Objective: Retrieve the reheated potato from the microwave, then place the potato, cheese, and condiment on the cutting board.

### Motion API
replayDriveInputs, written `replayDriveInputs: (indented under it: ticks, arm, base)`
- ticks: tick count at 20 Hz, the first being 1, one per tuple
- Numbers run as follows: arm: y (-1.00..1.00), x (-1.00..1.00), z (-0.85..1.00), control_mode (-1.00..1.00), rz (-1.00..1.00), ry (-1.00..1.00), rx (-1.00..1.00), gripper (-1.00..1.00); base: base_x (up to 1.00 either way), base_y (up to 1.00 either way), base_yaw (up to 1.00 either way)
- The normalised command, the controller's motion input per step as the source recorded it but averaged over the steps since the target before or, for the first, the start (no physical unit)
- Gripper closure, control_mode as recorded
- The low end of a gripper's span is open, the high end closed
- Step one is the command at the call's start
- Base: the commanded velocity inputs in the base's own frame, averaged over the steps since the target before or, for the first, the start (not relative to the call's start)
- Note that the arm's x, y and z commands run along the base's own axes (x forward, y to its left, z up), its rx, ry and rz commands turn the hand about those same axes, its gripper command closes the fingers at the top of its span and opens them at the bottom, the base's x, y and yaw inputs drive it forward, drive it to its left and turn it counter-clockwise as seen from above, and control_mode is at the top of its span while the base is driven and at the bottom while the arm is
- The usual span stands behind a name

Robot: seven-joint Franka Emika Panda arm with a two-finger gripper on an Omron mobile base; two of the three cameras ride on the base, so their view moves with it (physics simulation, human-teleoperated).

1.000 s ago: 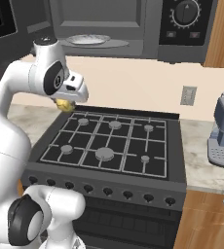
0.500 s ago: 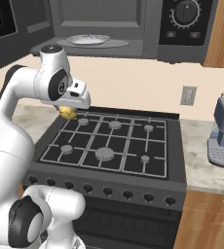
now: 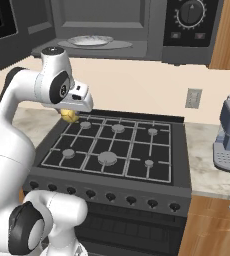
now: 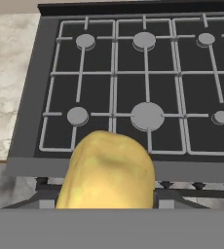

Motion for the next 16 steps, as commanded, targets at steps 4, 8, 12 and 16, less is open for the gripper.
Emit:
replayDriveInputs:
  ticks: [4, 8, 12, 16]
  arm:
    - [0.0, 0.0, 0.0, -1.0, 0.0, 0.0, 0.0, 1.0]
    - [0.0, 0.0, 0.0, -1.0, 0.0, 0.0, 0.0, 1.0]
    - [0.0, 0.0, 0.0, -1.0, 0.0, 0.0, 0.0, 1.0]
    - [0.0, 0.0, 0.0, -1.0, 0.0, 0.0, 0.0, 1.0]
  base:
    - [0.0, 0.0, 0.0]
    - [0.0, 0.0, 0.0]
    - [0.0, 0.0, 0.0]
    - [0.0, 0.0, 0.0]
